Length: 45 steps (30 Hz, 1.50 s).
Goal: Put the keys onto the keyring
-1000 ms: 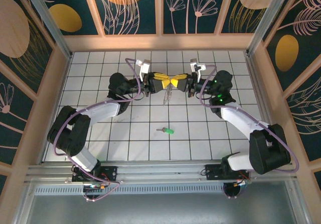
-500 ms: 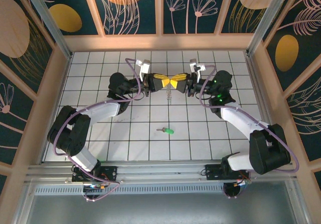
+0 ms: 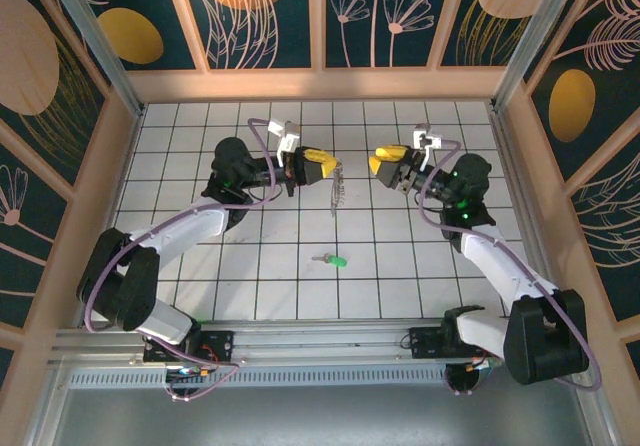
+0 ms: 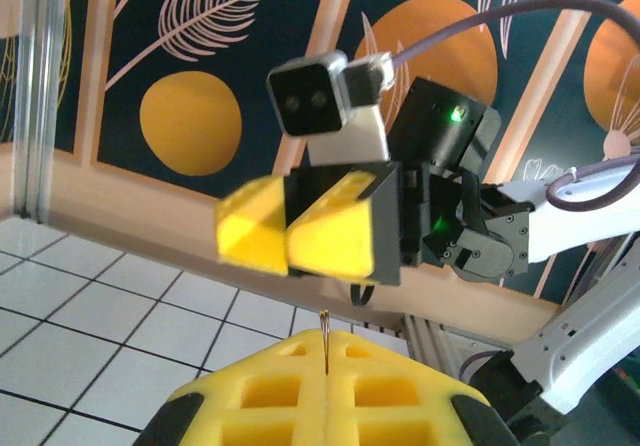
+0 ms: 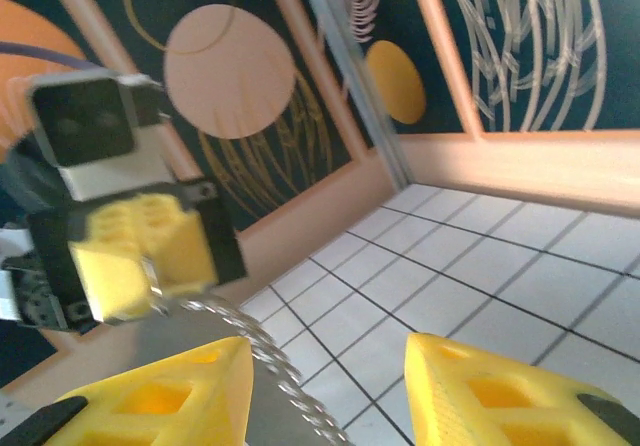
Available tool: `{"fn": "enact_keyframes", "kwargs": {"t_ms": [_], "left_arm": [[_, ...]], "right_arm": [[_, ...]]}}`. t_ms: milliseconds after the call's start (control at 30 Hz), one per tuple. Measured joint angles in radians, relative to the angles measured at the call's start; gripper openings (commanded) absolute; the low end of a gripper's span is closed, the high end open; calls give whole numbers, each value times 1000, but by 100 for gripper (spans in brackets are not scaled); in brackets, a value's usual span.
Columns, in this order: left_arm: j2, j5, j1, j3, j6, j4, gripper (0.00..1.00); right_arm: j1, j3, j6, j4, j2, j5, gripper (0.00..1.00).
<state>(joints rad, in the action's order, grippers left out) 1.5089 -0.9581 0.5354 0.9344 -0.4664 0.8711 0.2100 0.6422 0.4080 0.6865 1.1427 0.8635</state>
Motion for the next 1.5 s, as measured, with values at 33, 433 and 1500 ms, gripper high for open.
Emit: {"fn": "enact_keyframes", "kwargs": {"t_ms": [33,433,1500], "left_arm": [[-4,0,0,1,16,-9,0],[-44,-13,0,31,184,-60,0],[-63,-119,5,160,562,-443,0]], "right_arm": [[0,-16,-2,-7,-2,-16,44],[0,-183,-10,-14,3,-150,44],[47,-186,-18,77,169,-136,43]]}}
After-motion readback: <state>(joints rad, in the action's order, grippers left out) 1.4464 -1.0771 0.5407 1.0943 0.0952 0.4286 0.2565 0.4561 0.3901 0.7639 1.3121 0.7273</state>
